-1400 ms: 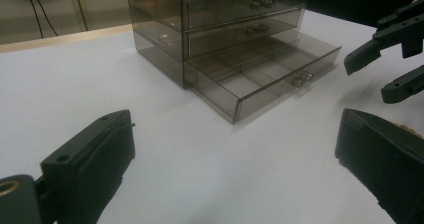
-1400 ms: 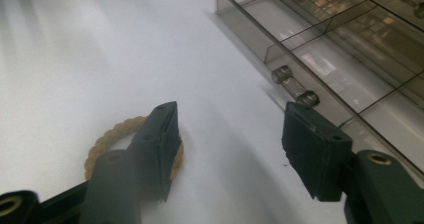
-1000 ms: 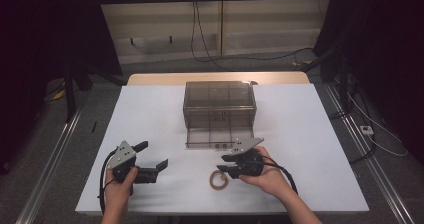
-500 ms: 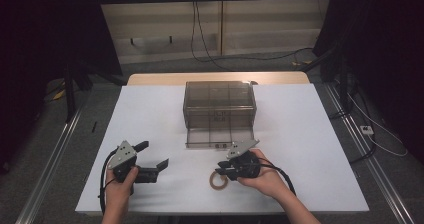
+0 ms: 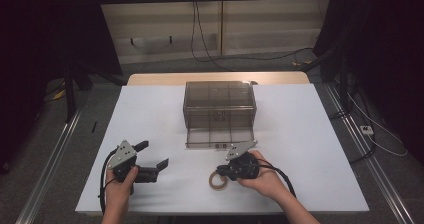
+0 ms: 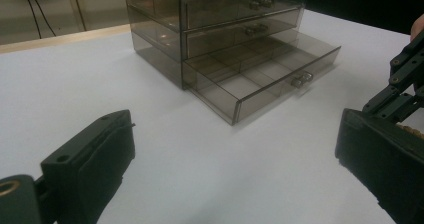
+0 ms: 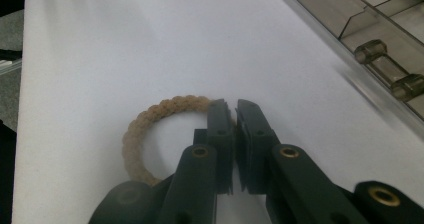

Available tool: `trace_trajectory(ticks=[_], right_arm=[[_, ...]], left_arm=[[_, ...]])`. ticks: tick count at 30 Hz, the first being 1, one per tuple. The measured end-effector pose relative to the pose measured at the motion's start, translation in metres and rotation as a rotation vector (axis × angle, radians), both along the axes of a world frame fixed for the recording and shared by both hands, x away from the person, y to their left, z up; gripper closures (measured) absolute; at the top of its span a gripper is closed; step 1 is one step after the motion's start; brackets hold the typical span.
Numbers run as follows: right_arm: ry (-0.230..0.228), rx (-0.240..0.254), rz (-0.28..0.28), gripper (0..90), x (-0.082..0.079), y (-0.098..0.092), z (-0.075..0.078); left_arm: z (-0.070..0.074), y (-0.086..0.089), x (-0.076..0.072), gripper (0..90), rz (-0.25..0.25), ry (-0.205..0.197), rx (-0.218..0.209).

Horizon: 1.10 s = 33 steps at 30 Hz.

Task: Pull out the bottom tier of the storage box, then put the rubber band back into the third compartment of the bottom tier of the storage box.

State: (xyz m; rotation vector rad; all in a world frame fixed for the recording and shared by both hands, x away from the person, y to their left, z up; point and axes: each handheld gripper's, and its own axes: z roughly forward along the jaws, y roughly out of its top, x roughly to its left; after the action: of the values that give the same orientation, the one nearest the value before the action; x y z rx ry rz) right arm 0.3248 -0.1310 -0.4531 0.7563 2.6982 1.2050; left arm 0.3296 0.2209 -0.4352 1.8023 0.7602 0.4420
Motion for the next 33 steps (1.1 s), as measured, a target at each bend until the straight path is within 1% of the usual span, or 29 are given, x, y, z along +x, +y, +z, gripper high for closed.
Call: trace_trajectory(ticks=[4, 9, 12, 14, 16, 19, 20, 24, 30, 31, 32, 33], right_arm=[[0.006, 0.007, -0.005, 85.8, 0.001, -0.001, 0.001], [-0.001, 0.021, -0.009, 86.0, 0.002, -0.005, 0.005], [-0.001, 0.029, -0.016, 86.0, 0.004, -0.006, 0.006], [-0.001, 0.025, -0.017, 86.0, 0.004, -0.007, 0.006], [-0.003, 0.026, -0.021, 86.0, 0.003, -0.009, 0.007], [-0.003, 0.022, -0.03, 86.0, 0.003, -0.012, 0.008], [0.0, 0.024, -0.036, 86.0, 0.003, -0.013, 0.008], [0.0, 0.033, -0.048, 86.0, 0.004, -0.015, 0.009], [-0.003, 0.032, -0.048, 86.0, 0.006, -0.017, 0.01], [-0.003, 0.036, -0.049, 86.0, 0.006, -0.018, 0.011], [-0.004, 0.035, -0.049, 86.0, 0.006, -0.018, 0.011], [-0.001, 0.037, -0.053, 86.0, 0.006, -0.019, 0.012]], left_arm=[[0.0, 0.0, 0.0, 2.7, 0.0, 0.0, -0.001], [0.0, 0.001, -0.001, 2.7, 0.004, 0.005, -0.002], [0.0, 0.002, 0.0, 2.7, 0.009, 0.001, 0.0], [0.0, 0.001, 0.0, 2.7, 0.007, 0.001, -0.008], [0.0, 0.0, 0.0, 2.7, 0.004, 0.004, -0.004], [0.001, 0.0, 0.001, 2.7, 0.002, -0.005, -0.001], [0.001, 0.0, 0.001, 2.7, 0.002, -0.002, -0.007], [0.0, 0.001, 0.001, 2.7, 0.003, -0.003, -0.001], [0.0, 0.002, 0.0, 2.7, 0.008, 0.001, -0.005], [0.001, 0.002, 0.0, 2.7, 0.015, 0.001, -0.015], [0.001, 0.003, 0.0, 2.7, 0.012, -0.003, -0.007], [0.001, 0.002, 0.0, 2.7, 0.01, -0.003, -0.009]])
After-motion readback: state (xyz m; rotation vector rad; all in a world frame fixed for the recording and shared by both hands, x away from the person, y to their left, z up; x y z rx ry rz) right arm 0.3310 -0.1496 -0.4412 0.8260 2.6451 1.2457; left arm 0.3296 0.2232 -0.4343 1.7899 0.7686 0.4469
